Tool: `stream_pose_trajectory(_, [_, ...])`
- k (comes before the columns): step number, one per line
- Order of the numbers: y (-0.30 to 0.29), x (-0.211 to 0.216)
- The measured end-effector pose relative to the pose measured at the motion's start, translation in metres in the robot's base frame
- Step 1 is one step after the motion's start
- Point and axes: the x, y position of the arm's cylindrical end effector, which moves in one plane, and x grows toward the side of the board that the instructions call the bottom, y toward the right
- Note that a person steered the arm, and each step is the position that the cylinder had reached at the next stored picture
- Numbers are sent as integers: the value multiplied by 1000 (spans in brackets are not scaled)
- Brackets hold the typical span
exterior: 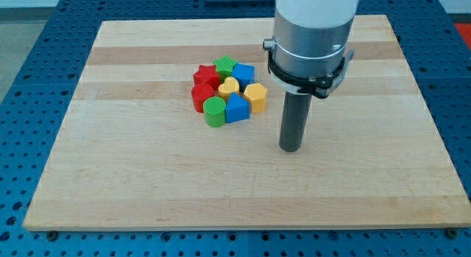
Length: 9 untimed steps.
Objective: Move your hand upwards
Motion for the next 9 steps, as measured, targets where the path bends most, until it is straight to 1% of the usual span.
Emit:
stream_pose_trajectory(1, [3, -9])
stream_pose_trajectory(2, [24, -83])
stream_pose_trajectory(3, [32, -119])
stream_pose_trajectory(4, [32, -122])
stream_pose_trajectory(5, [22, -160])
stream_pose_trajectory(6, [17, -160])
stream_pose_trajectory(7, [0, -182])
stream_pose_trajectory(9, [-20, -182])
